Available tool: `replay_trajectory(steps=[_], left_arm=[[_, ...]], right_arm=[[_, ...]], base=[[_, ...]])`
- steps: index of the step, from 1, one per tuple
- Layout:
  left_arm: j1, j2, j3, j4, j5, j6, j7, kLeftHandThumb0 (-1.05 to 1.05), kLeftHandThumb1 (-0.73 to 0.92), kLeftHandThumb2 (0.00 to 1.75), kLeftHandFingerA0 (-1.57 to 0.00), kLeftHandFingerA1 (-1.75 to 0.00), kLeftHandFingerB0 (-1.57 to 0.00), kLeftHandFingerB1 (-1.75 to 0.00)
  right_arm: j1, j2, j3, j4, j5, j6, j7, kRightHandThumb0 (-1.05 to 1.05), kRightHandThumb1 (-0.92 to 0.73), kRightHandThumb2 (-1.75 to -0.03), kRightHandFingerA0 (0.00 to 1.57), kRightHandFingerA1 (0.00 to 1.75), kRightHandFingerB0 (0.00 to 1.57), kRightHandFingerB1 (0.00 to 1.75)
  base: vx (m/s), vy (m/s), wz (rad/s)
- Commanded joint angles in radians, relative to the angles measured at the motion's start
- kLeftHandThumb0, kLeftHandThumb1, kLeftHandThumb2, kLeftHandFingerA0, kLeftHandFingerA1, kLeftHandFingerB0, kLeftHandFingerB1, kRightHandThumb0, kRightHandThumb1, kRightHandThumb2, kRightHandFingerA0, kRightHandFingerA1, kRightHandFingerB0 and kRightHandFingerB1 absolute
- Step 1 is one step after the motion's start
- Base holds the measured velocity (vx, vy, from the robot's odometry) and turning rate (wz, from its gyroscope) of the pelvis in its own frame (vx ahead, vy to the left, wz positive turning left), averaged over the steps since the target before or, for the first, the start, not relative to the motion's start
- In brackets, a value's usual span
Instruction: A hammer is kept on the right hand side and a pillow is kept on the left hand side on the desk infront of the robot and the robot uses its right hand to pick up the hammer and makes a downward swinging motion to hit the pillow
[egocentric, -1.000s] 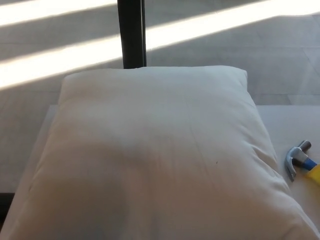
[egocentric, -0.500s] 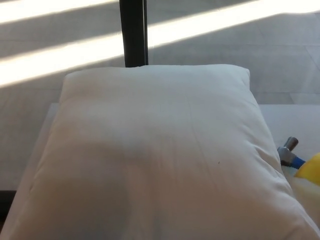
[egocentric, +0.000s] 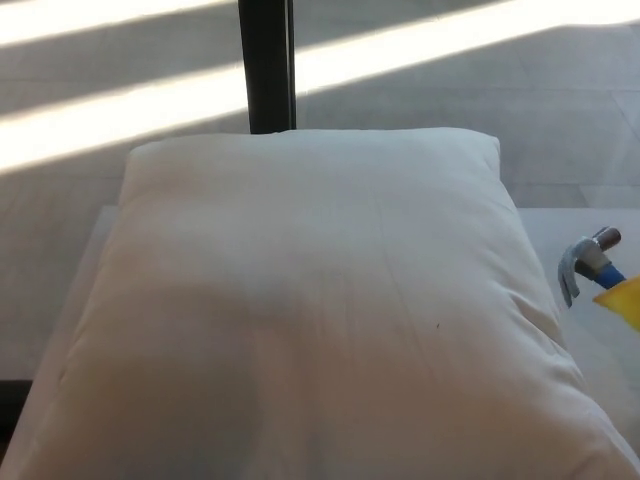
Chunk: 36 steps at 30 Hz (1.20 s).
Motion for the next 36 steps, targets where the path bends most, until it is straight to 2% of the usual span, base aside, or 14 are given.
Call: replay_trajectory(steps=[1, 2, 6, 7, 10, 11, 16, 18, 25, 26, 27, 33, 34, 36], left_arm=[[0.022, 0.008, -0.005, 0.006, -0.004, -0.021, -0.008, -0.71, 0.62, 1.01, -0.54, -0.64, -0.36, -0.56], [0.022, 0.008, -0.003, 0.011, -0.004, -0.019, -0.004, -0.70, 0.78, 0.63, -0.59, -0.52, -0.40, -0.43], [0.020, 0.005, 0.006, 0.012, -0.013, -0.018, 0.003, -0.71, 0.76, 0.62, -0.60, -0.54, -0.42, -0.45], [0.022, 0.007, 0.000, 0.011, -0.008, -0.019, -0.002, -0.71, 0.61, 1.00, -0.52, -0.64, -0.35, -0.55], [0.021, 0.008, 0.003, 0.009, -0.013, -0.010, -0.012, -0.72, 0.61, 1.00, -0.55, -0.65, -0.36, -0.56], [0.020, 0.004, 0.005, 0.005, -0.017, -0.005, -0.008, -0.70, 0.77, 0.63, -0.60, -0.56, -0.43, -0.45], [0.020, 0.000, -0.001, 0.001, -0.009, -0.020, -0.004, -0.71, 0.78, 0.63, -0.60, -0.56, -0.43, -0.46], [0.014, 0.000, 0.001, 0.006, -0.011, -0.012, -0.005, -0.72, 0.77, 0.63, -0.60, -0.56, -0.43, -0.45], [-0.001, 0.001, 0.017, 0.022, -0.025, 0.000, -0.005, -0.66, 0.77, 0.63, -0.63, -0.54, -0.42, -0.45], [0.001, 0.001, 0.011, 0.022, -0.017, -0.007, -0.005, -0.68, 0.62, 1.00, -0.59, -0.66, -0.38, -0.57], [0.002, 0.001, 0.005, 0.019, -0.011, -0.014, -0.003, -0.68, 0.78, 0.63, -0.64, -0.56, -0.45, -0.46], [-0.010, 0.003, 0.016, 0.015, -0.024, 0.004, -0.004, -0.69, 0.76, 0.62, -0.59, -0.57, -0.42, -0.48], [-0.011, 0.003, 0.017, 0.013, -0.027, 0.011, -0.003, -0.69, 0.58, 0.98, -0.57, -0.67, -0.39, -0.58], [-0.011, 0.002, 0.018, 0.011, -0.028, 0.012, -0.003, -0.69, 0.75, 0.62, -0.63, -0.61, -0.44, -0.49]], right_arm=[[-0.124, 0.042, -0.276, -0.078, 0.392, 0.245, 0.111, -0.24, -0.65, -1.19, 0.91, 1.75, 0.62, 1.75], [-0.137, 0.045, -0.298, -0.080, 0.414, 0.290, 0.112, -0.25, -0.65, -1.21, 0.94, 1.75, 0.61, 1.75], [-0.166, 0.054, -0.349, -0.114, 0.469, 0.411, 0.148, -0.27, -0.70, -1.18, 0.96, 1.75, 0.60, 1.75], [-0.182, 0.055, -0.345, -0.151, 0.496, 0.491, 0.195, -0.27, -0.70, -1.17, 0.98, 1.75, 0.66, 1.75], [-0.194, 0.062, -0.335, -0.201, 0.501, 0.570, 0.215, -0.27, -0.65, -1.23, 1.01, 1.75, 0.69, 1.75], [-0.199, 0.082, -0.292, -0.303, 0.526, 0.650, 0.258, -0.28, -0.70, -1.23, 1.04, 1.75, 0.71, 1.75], [-0.241, 0.115, -0.263, -0.418, 0.589, 0.822, 0.289, -0.30, -0.61, -1.26, 1.05, 1.75, 0.77, 1.75], [-0.270, 0.140, -0.229, -0.500, 0.595, 0.944, 0.264, -0.33, -0.69, -1.00, 1.04, 1.75, 0.76, 1.69], [-0.280, 0.182, -0.085, -0.602, 0.553, 0.999, 0.331, -0.28, -0.60, -1.25, 1.07, 1.75, 0.76, 1.69], [-0.281, 0.184, -0.078, -0.610, 0.551, 1.008, 0.331, -0.30, -0.57, -1.24, 1.06, 1.75, 0.75, 1.68], [-0.279, 0.182, -0.063, -0.627, 0.546, 1.010, 0.341, -0.31, -0.60, -1.18, 1.04, 1.75, 0.71, 1.69], [-0.347, 0.154, -0.057, -0.666, 0.565, 1.046, 0.383, -0.35, -0.54, -1.27, 1.04, 1.75, 0.77, 1.71], [-0.362, 0.146, -0.061, -0.660, 0.572, 1.035, 0.399, -0.35, -0.58, -1.26, 1.05, 1.75, 0.78, 1.72], [-0.379, 0.144, -0.072, -0.648, 0.578, 1.035, 0.405, -0.34, -0.57, -1.28, 1.05, 1.75, 0.77, 1.72]], base=[[0.00, 0.000, 0.00], [0.00, 0.000, 0.00], [0.00, 0.000, 0.00], [0.00, 0.000, 0.00], [0.00, 0.000, 0.00], [0.00, 0.000, 0.00], [0.00, 0.000, 0.00], [0.00, 0.000, 0.00], [0.00, 0.000, 0.00], [0.00, 0.000, 0.00], [0.00, 0.000, 0.00], [0.00, 0.000, 0.00], [0.00, 0.000, 0.00], [0.00, 0.000, 0.00]])
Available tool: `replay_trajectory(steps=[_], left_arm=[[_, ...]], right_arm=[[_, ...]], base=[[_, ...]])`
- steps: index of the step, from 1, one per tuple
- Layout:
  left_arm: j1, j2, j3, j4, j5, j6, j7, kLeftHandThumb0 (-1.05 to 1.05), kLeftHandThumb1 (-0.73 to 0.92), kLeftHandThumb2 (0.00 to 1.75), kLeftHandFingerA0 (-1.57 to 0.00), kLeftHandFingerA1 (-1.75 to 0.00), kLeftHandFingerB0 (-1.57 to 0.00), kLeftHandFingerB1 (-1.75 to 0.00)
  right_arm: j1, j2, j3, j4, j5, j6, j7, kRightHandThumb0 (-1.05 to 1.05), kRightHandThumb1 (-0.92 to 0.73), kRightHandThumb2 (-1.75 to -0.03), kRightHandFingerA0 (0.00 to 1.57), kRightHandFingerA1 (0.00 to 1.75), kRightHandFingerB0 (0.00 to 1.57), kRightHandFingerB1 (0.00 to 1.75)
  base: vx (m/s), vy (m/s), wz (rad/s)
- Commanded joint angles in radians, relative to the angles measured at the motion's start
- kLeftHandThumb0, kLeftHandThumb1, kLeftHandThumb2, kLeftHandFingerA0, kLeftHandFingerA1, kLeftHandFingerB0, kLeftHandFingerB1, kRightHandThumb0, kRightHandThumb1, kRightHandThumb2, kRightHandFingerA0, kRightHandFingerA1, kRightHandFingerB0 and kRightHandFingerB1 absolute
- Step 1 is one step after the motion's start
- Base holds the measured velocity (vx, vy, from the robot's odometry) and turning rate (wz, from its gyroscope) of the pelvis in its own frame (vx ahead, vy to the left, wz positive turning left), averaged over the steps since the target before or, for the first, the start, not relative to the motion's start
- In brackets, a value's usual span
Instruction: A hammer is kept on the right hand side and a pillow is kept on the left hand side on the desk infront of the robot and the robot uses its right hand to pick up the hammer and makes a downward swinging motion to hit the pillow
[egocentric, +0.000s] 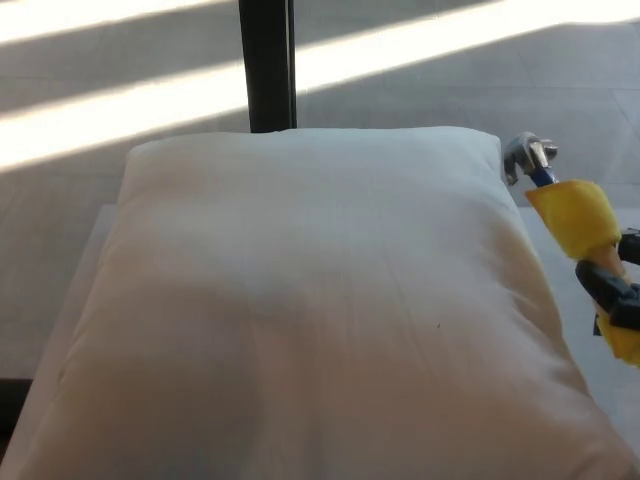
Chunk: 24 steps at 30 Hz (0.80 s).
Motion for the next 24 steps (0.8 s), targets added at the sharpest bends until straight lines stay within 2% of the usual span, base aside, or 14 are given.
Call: replay_trajectory(steps=[1, 2, 3, 4, 10, 11, 13, 16, 17, 18, 21, 22, 23, 24], left_arm=[[-0.006, 0.026, 0.019, 0.006, -0.030, 0.017, -0.003, -0.69, 0.75, 0.62, -0.60, -0.60, -0.43, -0.48], [-0.003, 0.026, 0.010, 0.005, -0.020, 0.009, -0.002, -0.68, 0.79, 0.63, -0.58, -0.57, -0.41, -0.46], [0.003, 0.027, -0.003, 0.004, -0.006, -0.007, -0.005, -0.68, 0.61, 1.00, -0.53, -0.66, -0.36, -0.57], [0.004, 0.027, -0.001, 0.002, -0.009, -0.007, -0.009, -0.68, 0.61, 1.00, -0.53, -0.66, -0.36, -0.57], [-0.005, 0.022, 0.036, 0.021, -0.045, 0.017, -0.015, -0.67, 0.57, 0.95, -0.53, -0.66, -0.37, -0.58], [0.000, 0.023, 0.020, 0.021, -0.027, 0.004, -0.012, -0.69, 0.76, 0.63, -0.60, -0.56, -0.41, -0.46], [0.005, 0.023, 0.013, 0.016, -0.020, -0.002, -0.005, -0.70, 0.76, 0.62, -0.62, -0.56, -0.44, -0.47], [0.012, 0.024, 0.001, 0.007, -0.006, -0.016, 0.003, -0.69, 0.77, 0.63, -0.63, -0.56, -0.43, -0.47], [0.015, 0.024, -0.001, 0.005, -0.005, -0.022, -0.003, -0.68, 0.60, 1.00, -0.56, -0.65, -0.37, -0.57], [0.012, 0.023, 0.003, 0.007, -0.010, -0.017, -0.002, -0.66, 0.60, 0.99, -0.55, -0.65, -0.35, -0.57], [0.010, 0.021, 0.004, 0.000, -0.014, -0.008, -0.004, -0.68, 0.60, 0.99, -0.58, -0.67, -0.38, -0.58], [0.013, 0.020, -0.002, -0.002, -0.006, -0.015, 0.002, -0.68, 0.60, 1.00, -0.57, -0.66, -0.38, -0.58], [0.014, 0.020, -0.006, -0.003, -0.002, -0.018, 0.005, -0.68, 0.60, 1.00, -0.57, -0.66, -0.39, -0.58], [0.014, 0.020, -0.008, -0.001, 0.001, -0.019, 0.007, -0.68, 0.79, 0.64, -0.61, -0.55, -0.42, -0.46]], right_arm=[[-0.288, -0.037, 0.009, -0.296, 0.317, 0.504, 0.198, -0.34, -0.55, -1.25, 1.04, 1.75, 0.79, 1.68], [-0.306, -0.044, 0.006, -0.294, 0.318, 0.506, 0.206, -0.34, -0.59, -1.18, 1.03, 1.75, 0.76, 1.72], [-0.334, -0.052, -0.003, -0.284, 0.328, 0.518, 0.218, -0.33, -0.61, -1.14, 1.01, 1.75, 0.77, 1.71], [-0.369, -0.054, -0.022, -0.269, 0.344, 0.554, 0.216, -0.33, -0.61, -1.14, 1.01, 1.75, 0.77, 1.71], [-0.507, -0.048, -0.081, -0.235, 0.392, 0.615, 0.220, -0.34, -0.60, -1.11, 1.00, 1.75, 0.78, 1.64], [-0.517, -0.044, -0.084, -0.237, 0.391, 0.613, 0.212, -0.33, -0.60, -1.10, 0.99, 1.75, 0.79, 1.62], [-0.535, -0.045, -0.083, -0.234, 0.390, 0.614, 0.216, -0.35, -0.61, -1.08, 0.99, 1.75, 0.79, 1.62], [-0.590, -0.046, -0.088, -0.211, 0.407, 0.642, 0.237, -0.36, -0.61, -1.12, 1.00, 1.75, 0.79, 1.60], [-0.613, -0.043, -0.095, -0.194, 0.415, 0.655, 0.240, -0.35, -0.59, -1.10, 1.01, 1.75, 0.81, 1.56], [-0.636, -0.030, -0.100, -0.193, 0.421, 0.676, 0.232, -0.37, -0.60, -0.97, 1.03, 1.75, 0.87, 1.48], [-0.649, -0.021, -0.090, -0.197, 0.426, 0.695, 0.242, -0.37, -0.59, -0.96, 1.01, 1.75, 0.85, 1.51], [-0.642, -0.001, -0.086, -0.207, 0.442, 0.704, 0.250, -0.33, -0.56, -1.05, 0.98, 1.75, 0.81, 1.55], [-0.633, 0.011, -0.083, -0.216, 0.455, 0.710, 0.260, -0.32, -0.56, -1.07, 0.97, 1.75, 0.80, 1.57], [-0.621, 0.019, -0.074, -0.233, 0.465, 0.722, 0.270, -0.34, -0.59, -1.03, 0.97, 1.75, 0.80, 1.58]], base=[[0.00, 0.000, 0.00], [0.00, 0.000, 0.00], [0.00, 0.000, 0.00], [0.00, 0.000, 0.00], [0.00, 0.000, 0.00], [0.00, 0.000, 0.00], [0.00, 0.000, 0.00], [0.00, 0.000, 0.00], [0.00, 0.000, 0.00], [0.00, 0.000, 0.00], [0.00, 0.000, 0.00], [0.00, 0.000, 0.00], [0.00, 0.000, 0.00], [0.00, 0.000, 0.00]])
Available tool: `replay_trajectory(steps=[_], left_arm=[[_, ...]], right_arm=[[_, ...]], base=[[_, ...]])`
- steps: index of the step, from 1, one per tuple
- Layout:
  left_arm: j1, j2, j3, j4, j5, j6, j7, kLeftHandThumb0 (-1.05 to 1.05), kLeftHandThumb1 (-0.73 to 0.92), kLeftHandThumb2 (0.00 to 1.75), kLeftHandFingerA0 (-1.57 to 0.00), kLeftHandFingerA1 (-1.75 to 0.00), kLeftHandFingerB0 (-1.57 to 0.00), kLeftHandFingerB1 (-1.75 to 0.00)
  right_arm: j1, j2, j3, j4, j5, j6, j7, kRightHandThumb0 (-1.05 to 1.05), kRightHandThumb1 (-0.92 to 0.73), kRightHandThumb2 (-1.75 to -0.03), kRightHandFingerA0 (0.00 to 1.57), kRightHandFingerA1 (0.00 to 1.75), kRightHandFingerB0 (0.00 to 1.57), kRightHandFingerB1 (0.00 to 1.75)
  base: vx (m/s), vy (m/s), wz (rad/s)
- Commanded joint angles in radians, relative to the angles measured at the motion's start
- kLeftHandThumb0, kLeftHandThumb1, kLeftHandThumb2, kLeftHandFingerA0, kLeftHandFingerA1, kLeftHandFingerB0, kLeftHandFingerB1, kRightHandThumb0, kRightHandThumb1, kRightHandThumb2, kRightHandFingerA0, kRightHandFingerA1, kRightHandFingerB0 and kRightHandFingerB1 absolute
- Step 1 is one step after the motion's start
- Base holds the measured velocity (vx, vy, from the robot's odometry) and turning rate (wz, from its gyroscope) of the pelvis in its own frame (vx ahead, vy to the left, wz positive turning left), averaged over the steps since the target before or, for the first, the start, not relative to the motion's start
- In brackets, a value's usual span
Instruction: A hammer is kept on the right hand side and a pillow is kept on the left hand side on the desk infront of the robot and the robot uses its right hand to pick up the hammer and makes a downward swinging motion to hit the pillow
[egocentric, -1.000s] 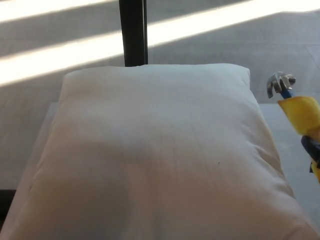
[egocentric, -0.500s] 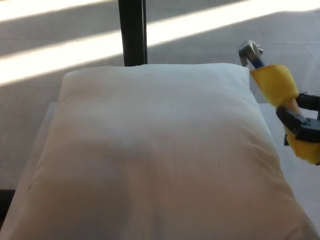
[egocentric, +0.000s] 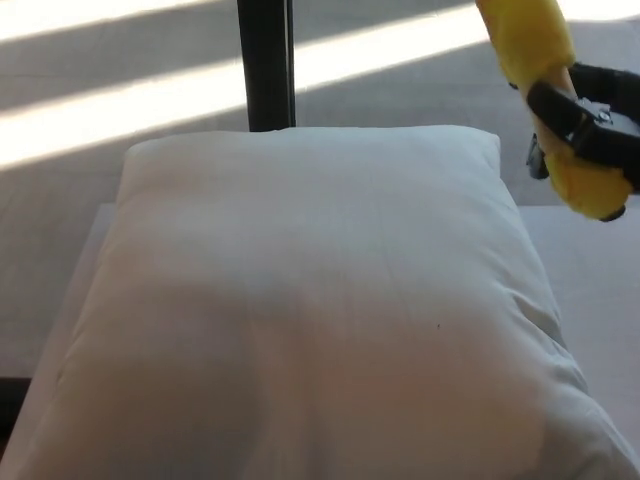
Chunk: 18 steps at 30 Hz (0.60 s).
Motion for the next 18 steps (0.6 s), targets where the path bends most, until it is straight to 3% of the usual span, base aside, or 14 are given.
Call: replay_trajectory(steps=[1, 3, 4, 6, 9, 10, 13, 15, 18], left_arm=[[0.018, 0.021, -0.008, 0.004, 0.001, -0.017, 0.008, -0.68, 0.77, 0.62, -0.62, -0.55, -0.43, -0.46], [0.015, 0.019, -0.003, 0.006, -0.004, -0.010, 0.010, -0.68, 0.77, 0.63, -0.61, -0.55, -0.41, -0.46], [0.018, 0.020, -0.005, 0.006, -0.003, -0.008, 0.006, -0.71, 0.60, 0.99, -0.58, -0.65, -0.38, -0.57], [0.018, 0.021, -0.005, 0.008, -0.003, -0.006, 0.004, -0.71, 0.60, 0.99, -0.56, -0.64, -0.37, -0.56], [0.017, 0.023, -0.007, 0.011, 0.000, -0.011, -0.001, -0.71, 0.60, 0.99, -0.55, -0.64, -0.37, -0.56], [0.017, 0.023, -0.010, 0.012, 0.004, -0.013, 0.003, -0.70, 0.61, 0.99, -0.58, -0.64, -0.37, -0.56], [0.015, 0.025, -0.015, 0.017, 0.010, -0.016, 0.010, -0.69, 0.61, 1.00, -0.57, -0.63, -0.38, -0.56], [0.015, 0.023, -0.010, 0.009, 0.002, -0.013, 0.007, -0.69, 0.60, 1.00, -0.59, -0.65, -0.41, -0.58], [0.016, 0.025, -0.018, 0.015, 0.012, -0.020, 0.007, -0.69, 0.61, 1.01, -0.55, -0.63, -0.37, -0.56]], right_arm=[[-0.202, 0.023, -0.052, -0.150, 0.306, 0.353, 0.151, -0.33, -0.60, -1.00, 0.96, 1.75, 0.79, 1.60], [-0.189, 0.050, -0.073, -0.166, 0.323, 0.410, 0.132, -0.32, -0.59, -1.00, 0.95, 1.75, 0.78, 1.61], [-0.164, 0.070, -0.074, -0.207, 0.329, 0.437, 0.120, -0.36, -0.69, -0.90, 0.95, 1.75, 0.74, 1.62], [-0.148, 0.096, -0.097, -0.221, 0.338, 0.479, 0.110, -0.32, -0.65, -1.04, 0.99, 1.75, 0.73, 1.67], [-0.130, 0.122, -0.116, -0.256, 0.331, 0.508, 0.086, -0.31, -0.60, -1.10, 0.99, 1.75, 0.76, 1.65], [-0.114, 0.124, -0.118, -0.253, 0.329, 0.514, 0.089, -0.32, -0.63, -1.13, 1.01, 1.75, 0.72, 1.72], [-0.080, 0.126, -0.124, -0.241, 0.303, 0.553, 0.083, -0.31, -0.62, -1.15, 1.04, 1.75, 0.74, 1.75], [-0.047, 0.096, -0.057, -0.269, 0.287, 0.545, 0.098, -0.35, -0.71, -1.02, 1.07, 1.75, 0.74, 1.75], [0.052, 0.082, -0.002, -0.299, 0.313, 0.532, 0.150, -0.31, -0.67, -1.07, 1.04, 1.75, 0.72, 1.71]], base=[[0.00, 0.000, 0.00], [0.00, 0.000, 0.00], [0.00, 0.000, 0.00], [0.00, 0.000, 0.00], [0.00, 0.000, 0.00], [0.00, 0.000, 0.00], [0.00, 0.000, 0.00], [0.00, 0.000, 0.00], [0.00, 0.000, 0.00]])
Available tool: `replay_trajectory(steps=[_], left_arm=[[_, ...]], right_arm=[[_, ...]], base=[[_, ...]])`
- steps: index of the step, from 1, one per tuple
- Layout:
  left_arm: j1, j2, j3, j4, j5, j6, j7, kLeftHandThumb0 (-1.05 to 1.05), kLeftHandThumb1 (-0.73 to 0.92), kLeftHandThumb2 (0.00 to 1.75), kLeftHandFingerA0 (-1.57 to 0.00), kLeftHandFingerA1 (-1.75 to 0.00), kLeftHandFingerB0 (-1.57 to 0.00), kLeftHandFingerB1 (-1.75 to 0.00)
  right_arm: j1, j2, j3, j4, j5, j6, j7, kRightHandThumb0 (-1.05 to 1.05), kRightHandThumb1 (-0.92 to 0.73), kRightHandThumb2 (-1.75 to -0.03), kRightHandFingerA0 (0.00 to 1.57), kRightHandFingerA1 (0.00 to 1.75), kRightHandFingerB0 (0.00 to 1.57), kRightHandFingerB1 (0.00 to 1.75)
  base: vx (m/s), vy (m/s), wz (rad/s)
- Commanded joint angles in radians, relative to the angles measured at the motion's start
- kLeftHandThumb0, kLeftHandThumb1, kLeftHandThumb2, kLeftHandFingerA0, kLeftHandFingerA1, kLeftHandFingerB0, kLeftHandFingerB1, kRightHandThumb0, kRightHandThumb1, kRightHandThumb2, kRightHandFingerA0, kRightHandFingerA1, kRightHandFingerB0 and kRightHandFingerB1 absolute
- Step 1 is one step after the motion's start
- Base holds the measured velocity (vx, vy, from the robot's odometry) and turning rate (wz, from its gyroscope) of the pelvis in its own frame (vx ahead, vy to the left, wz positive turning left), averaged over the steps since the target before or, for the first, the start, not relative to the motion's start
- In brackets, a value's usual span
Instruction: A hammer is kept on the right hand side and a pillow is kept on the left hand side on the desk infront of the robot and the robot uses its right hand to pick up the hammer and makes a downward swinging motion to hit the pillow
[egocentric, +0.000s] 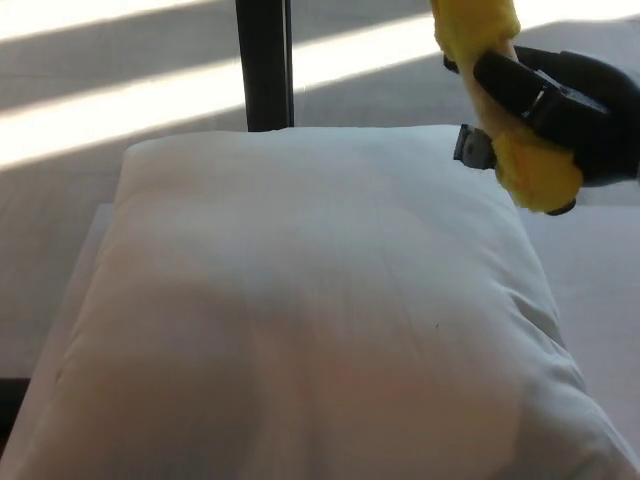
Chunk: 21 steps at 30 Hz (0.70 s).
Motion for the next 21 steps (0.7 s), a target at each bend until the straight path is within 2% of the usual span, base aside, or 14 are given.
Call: replay_trajectory(steps=[1, 2, 3, 4, 5, 7, 8, 9, 10, 15, 17, 18, 19, 21], left_arm=[[0.010, 0.028, -0.014, 0.013, 0.010, -0.016, 0.008, -0.69, 0.61, 1.01, -0.56, -0.63, -0.37, -0.56], [0.007, 0.029, -0.011, 0.014, 0.005, -0.011, 0.007, -0.69, 0.60, 1.00, -0.56, -0.63, -0.37, -0.56], [0.006, 0.028, -0.005, 0.013, -0.002, -0.008, 0.005, -0.69, 0.76, 0.63, -0.62, -0.54, -0.43, -0.45], [0.007, 0.028, -0.006, 0.013, -0.001, -0.012, 0.005, -0.70, 0.61, 1.01, -0.58, -0.64, -0.39, -0.57], [0.010, 0.029, -0.017, 0.013, 0.011, -0.021, 0.007, -0.70, 0.61, 1.01, -0.58, -0.64, -0.39, -0.57], [0.002, 0.034, -0.015, 0.022, 0.010, -0.015, 0.007, -0.70, 0.61, 1.00, -0.56, -0.63, -0.37, -0.56], [-0.001, 0.035, -0.012, 0.022, 0.006, -0.009, 0.005, -0.69, 0.77, 0.63, -0.62, -0.54, -0.44, -0.45], [-0.005, 0.036, -0.010, 0.021, 0.003, -0.003, 0.009, -0.69, 0.77, 0.63, -0.62, -0.54, -0.44, -0.45], [-0.002, 0.036, -0.020, 0.021, 0.013, -0.015, 0.006, -0.68, 0.62, 1.01, -0.54, -0.64, -0.36, -0.56], [-0.008, 0.038, -0.013, 0.006, -0.002, -0.005, 0.001, -0.69, 0.61, 1.00, -0.57, -0.66, -0.38, -0.57], [-0.010, 0.038, -0.022, 0.001, 0.006, -0.012, 0.006, -0.68, 0.62, 1.00, -0.56, -0.65, -0.37, -0.57], [-0.011, 0.038, -0.021, 0.003, 0.003, -0.010, 0.004, -0.69, 0.61, 1.00, -0.57, -0.66, -0.37, -0.57], [-0.013, 0.039, -0.017, 0.007, -0.001, -0.006, 0.001, -0.69, 0.61, 1.00, -0.57, -0.66, -0.37, -0.57], [-0.015, 0.038, -0.014, 0.008, -0.006, -0.002, 0.008, -0.70, 0.59, 0.99, -0.57, -0.65, -0.39, -0.57]], right_arm=[[0.095, 0.002, 0.018, -0.151, 0.200, 0.258, 0.114, -0.32, -0.69, -1.06, 1.04, 1.75, 0.74, 1.69], [0.126, 0.003, 0.028, -0.167, 0.200, 0.247, 0.116, -0.31, -0.66, -1.03, 1.03, 1.75, 0.74, 1.74], [0.148, 0.000, 0.039, -0.175, 0.200, 0.239, 0.118, -0.33, -0.65, -1.06, 1.05, 1.75, 0.77, 1.75], [0.166, 0.005, 0.033, -0.181, 0.183, 0.280, 0.092, -0.33, -0.62, -1.11, 1.06, 1.75, 0.82, 1.71], [0.172, 0.017, 0.014, -0.190, 0.159, 0.343, 0.049, -0.33, -0.62, -1.11, 1.06, 1.75, 0.82, 1.71], [0.213, 0.008, 0.026, -0.185, 0.173, 0.345, 0.054, -0.33, -0.58, -1.17, 1.07, 1.75, 0.83, 1.68], [0.240, 0.004, 0.036, -0.181, 0.179, 0.347, 0.063, -0.29, -0.57, -1.18, 1.07, 1.75, 0.78, 1.74], [0.271, -0.001, 0.051, -0.185, 0.185, 0.347, 0.080, -0.29, -0.57, -1.18, 1.07, 1.75, 0.78, 1.74], [0.289, -0.006, 0.066, -0.189, 0.185, 0.347, 0.084, -0.29, -0.57, -1.17, 1.07, 1.75, 0.76, 1.75], [0.368, -0.021, 0.114, -0.187, 0.163, 0.338, 0.070, -0.35, -0.62, -1.09, 1.04, 1.75, 0.71, 1.69], [0.390, -0.039, 0.136, -0.143, 0.147, 0.314, 0.064, -0.35, -0.66, -0.99, 1.08, 1.75, 0.90, 1.39], [0.389, -0.032, 0.125, -0.121, 0.129, 0.321, 0.039, -0.37, -0.62, -0.80, 1.09, 1.75, 0.86, 1.36], [0.387, -0.019, 0.106, -0.090, 0.102, 0.334, 0.000, -0.37, -0.62, -0.80, 1.09, 1.75, 0.86, 1.36], [0.395, -0.022, 0.117, -0.069, 0.082, 0.308, -0.022, -0.33, -0.67, -1.10, 1.09, 1.75, 0.77, 1.65]], base=[[0.00, 0.000, 0.00], [0.00, 0.000, 0.00], [0.00, 0.000, 0.00], [0.00, 0.000, 0.00], [0.00, 0.000, 0.00], [0.00, 0.000, 0.00], [0.00, 0.000, 0.00], [0.00, 0.000, 0.00], [0.00, 0.000, 0.00], [0.00, 0.000, 0.00], [0.00, 0.000, 0.00], [0.00, 0.000, 0.00], [0.00, 0.000, 0.00], [0.00, 0.000, 0.00]])
